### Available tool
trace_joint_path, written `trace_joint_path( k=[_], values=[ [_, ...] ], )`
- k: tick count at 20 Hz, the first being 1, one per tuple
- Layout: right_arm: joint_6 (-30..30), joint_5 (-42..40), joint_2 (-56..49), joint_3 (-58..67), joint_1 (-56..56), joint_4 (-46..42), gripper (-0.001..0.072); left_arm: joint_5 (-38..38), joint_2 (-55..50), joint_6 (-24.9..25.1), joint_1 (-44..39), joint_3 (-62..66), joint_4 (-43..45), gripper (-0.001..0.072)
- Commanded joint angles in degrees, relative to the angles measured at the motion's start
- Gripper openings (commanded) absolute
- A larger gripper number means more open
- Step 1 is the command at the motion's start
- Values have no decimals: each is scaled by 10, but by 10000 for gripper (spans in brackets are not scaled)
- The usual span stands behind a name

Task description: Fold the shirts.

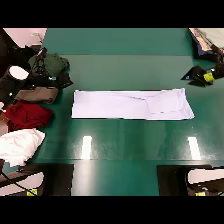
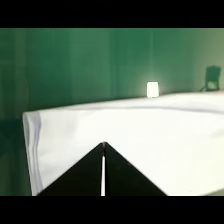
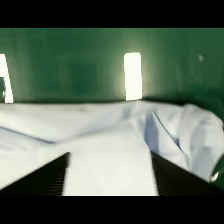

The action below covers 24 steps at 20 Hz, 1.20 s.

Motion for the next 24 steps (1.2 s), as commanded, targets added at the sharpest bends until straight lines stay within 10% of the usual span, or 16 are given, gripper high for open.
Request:
trace_joint_path(
  k=[1, 13, 17, 20, 24],
  values=[
    [-37, 48, -3, -44, -56, 12, 701, -74, 0, 22, -3, 9, -6, 22],
    [-116, 61, -113, -80, -56, 32, 687, -112, -1, 16, -92, 5, -5, 22],
    [-116, 68, -113, -79, -18, 30, 392, -121, -1, 10, -97, 5, -6, 21],
    [-120, 74, -101, -79, -14, 31, 42, -104, -6, 8, -121, 9, -2, 21],
    [-108, 76, -38, -79, -12, 32, 17, -30, -49, 7, -163, 24, -4, 21]
  ],
)
